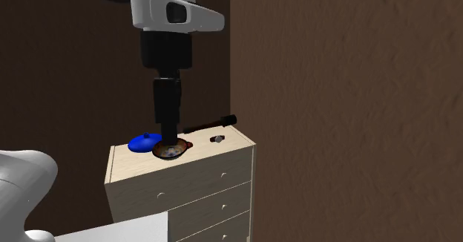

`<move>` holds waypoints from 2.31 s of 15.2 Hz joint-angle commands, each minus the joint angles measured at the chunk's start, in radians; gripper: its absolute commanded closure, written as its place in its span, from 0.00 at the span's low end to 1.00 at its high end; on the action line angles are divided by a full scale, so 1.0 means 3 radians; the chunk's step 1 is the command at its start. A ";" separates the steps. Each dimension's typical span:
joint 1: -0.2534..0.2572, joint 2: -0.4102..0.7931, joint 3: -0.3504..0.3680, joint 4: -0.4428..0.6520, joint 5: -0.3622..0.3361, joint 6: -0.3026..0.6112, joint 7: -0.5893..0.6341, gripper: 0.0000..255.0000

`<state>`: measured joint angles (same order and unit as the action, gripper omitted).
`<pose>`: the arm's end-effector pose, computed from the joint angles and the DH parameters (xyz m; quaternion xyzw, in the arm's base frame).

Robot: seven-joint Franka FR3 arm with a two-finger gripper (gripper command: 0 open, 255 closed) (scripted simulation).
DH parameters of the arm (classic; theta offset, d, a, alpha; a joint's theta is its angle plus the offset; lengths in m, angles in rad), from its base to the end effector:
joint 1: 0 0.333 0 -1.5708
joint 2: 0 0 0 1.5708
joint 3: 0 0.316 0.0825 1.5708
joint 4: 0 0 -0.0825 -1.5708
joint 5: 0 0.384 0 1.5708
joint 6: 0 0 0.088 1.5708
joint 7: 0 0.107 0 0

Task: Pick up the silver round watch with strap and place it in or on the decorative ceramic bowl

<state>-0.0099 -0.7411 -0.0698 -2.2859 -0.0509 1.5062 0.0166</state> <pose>0.3117 -0.0377 0.6032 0.9990 -0.0397 -0.0200 0.0014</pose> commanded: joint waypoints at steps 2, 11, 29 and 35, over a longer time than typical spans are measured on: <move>0.0025 0.0025 0.0054 -0.0037 0.0048 0.0057 0.0064 0.00; 0.0254 0.0422 0.0540 -0.0204 0.0447 0.0613 0.0607 0.00; 0.0606 0.1999 0.1437 0.0405 0.0678 0.1673 0.1662 0.00; 0.0747 0.2691 0.1636 0.0887 0.0464 0.1890 0.2072 0.00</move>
<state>0.2080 0.0271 0.4141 -2.0467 0.1020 2.0621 0.6199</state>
